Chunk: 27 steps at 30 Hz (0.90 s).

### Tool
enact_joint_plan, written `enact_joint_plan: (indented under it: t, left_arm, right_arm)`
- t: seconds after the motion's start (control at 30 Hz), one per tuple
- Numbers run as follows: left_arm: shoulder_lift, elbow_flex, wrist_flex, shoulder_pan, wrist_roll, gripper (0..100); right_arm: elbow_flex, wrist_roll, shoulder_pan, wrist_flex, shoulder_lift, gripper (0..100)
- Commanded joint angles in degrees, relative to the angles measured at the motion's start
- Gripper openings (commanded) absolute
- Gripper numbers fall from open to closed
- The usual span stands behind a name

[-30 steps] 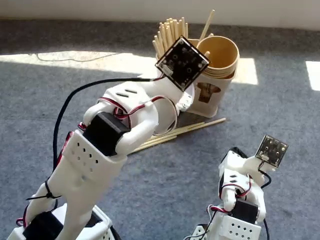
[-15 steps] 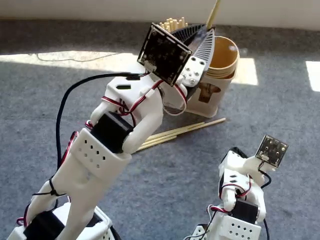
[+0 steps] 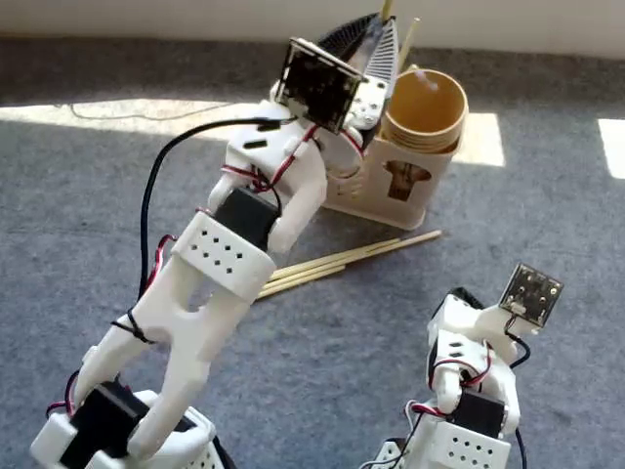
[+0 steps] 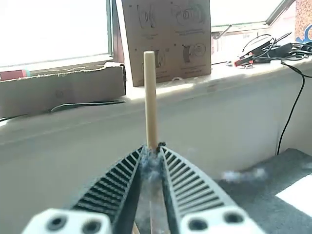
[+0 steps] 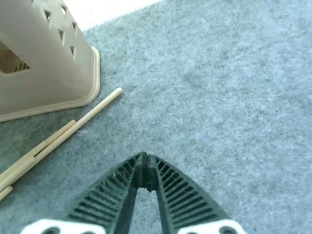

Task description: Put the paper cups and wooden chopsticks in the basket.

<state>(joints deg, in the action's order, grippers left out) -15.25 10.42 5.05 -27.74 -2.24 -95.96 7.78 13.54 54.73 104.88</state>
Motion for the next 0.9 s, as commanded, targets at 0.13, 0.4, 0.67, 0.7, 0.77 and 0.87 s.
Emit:
enact_joint_plan:
  t: [0.13, 0.4, 0.67, 0.7, 0.77, 0.87]
  left_arm:
    - [3.21, -3.65, 1.32, 0.40, 0.26, 1]
    - [0.84, -9.10, 23.74, 0.13, 0.53, 9]
    - [-6.29, -12.62, 38.33, 0.48, 0.44, 9]
    - [-7.78, -12.44, 40.18, 0.48, 0.44, 9]
    - [-10.51, -12.44, 45.01, 0.57, 0.44, 8]
    - [-13.76, -12.44, 53.36, 0.57, 0.35, 8]
  right_arm:
    - [-6.73, 0.26, 0.66, 0.04, 0.40, 0.5]
    - [-6.73, 0.26, 0.66, 0.04, 0.40, 0.5]
    - [-6.73, 0.26, 0.66, 0.04, 0.40, 0.5]
    - [-6.73, 0.26, 0.66, 0.04, 0.40, 0.5]
    - [-6.73, 0.26, 0.66, 0.04, 0.40, 0.5]
    - [-6.73, 0.26, 0.66, 0.04, 0.40, 0.5]
